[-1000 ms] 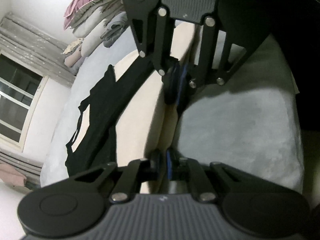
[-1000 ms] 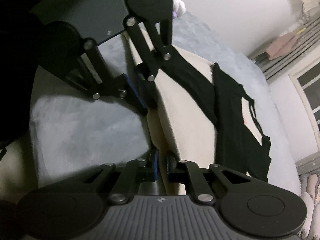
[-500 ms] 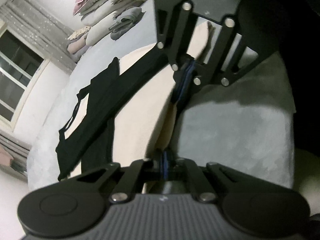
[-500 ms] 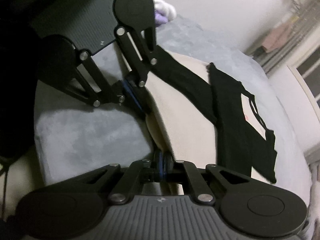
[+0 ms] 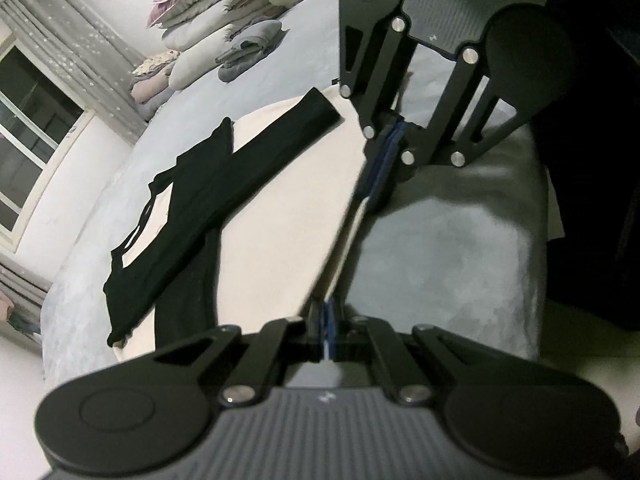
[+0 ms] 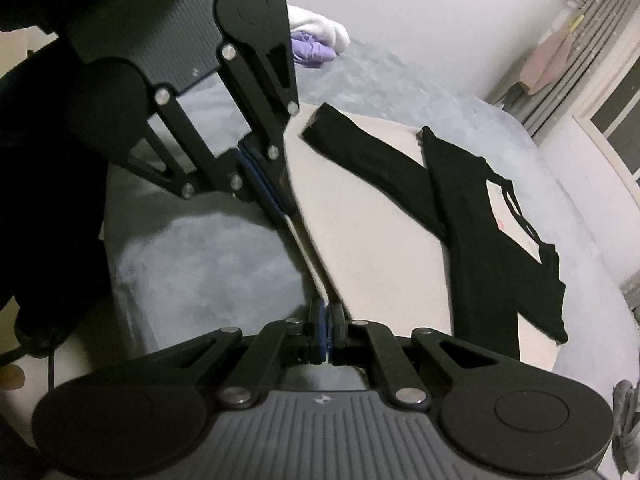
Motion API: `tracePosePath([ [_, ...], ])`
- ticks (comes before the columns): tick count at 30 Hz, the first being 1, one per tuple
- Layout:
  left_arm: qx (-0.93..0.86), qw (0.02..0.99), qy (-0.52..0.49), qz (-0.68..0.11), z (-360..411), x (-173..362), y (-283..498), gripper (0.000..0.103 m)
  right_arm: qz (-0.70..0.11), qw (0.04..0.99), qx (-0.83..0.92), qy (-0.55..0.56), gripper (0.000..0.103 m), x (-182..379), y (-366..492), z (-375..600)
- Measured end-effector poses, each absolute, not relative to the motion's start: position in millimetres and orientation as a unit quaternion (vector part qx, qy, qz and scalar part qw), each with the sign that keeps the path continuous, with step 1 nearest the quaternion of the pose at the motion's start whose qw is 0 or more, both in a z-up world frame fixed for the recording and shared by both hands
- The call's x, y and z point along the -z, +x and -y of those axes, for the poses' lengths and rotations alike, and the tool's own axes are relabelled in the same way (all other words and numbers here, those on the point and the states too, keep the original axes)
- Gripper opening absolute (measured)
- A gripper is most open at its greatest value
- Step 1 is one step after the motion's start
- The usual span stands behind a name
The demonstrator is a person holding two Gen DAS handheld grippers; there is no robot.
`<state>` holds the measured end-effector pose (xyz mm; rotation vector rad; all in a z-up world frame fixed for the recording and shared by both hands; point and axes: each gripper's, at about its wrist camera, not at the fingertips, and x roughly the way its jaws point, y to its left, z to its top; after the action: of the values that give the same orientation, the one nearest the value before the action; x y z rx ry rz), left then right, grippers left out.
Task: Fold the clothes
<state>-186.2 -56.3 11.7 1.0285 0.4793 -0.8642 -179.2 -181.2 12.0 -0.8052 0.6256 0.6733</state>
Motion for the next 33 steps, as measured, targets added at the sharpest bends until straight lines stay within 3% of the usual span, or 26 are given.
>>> tracePosePath([
  [8,0.378,0.775,0.465,-0.2,49.2,-12.2,-201.9,0.006,-0.283,0.822,-0.304,-0.391,0.008,-9.4,-175.6,178.6],
  [11,0.364,0.777,0.475,-0.196,39.0,-13.8,-203.8,0.019,-0.282,0.818,-0.306,-0.397,0.013,-11.1,-180.0,186.0],
  [19,0.341,0.769,0.509,-0.182,37.8,-7.9,-202.7,0.019,-0.27,0.812,-0.293,-0.427,0.015,-4.8,-176.9,179.6],
  [33,0.372,0.748,0.526,-0.158,52.7,-2.9,-203.9,0.019,-0.261,0.839,-0.285,-0.383,0.015,-15.3,-158.2,172.2],
])
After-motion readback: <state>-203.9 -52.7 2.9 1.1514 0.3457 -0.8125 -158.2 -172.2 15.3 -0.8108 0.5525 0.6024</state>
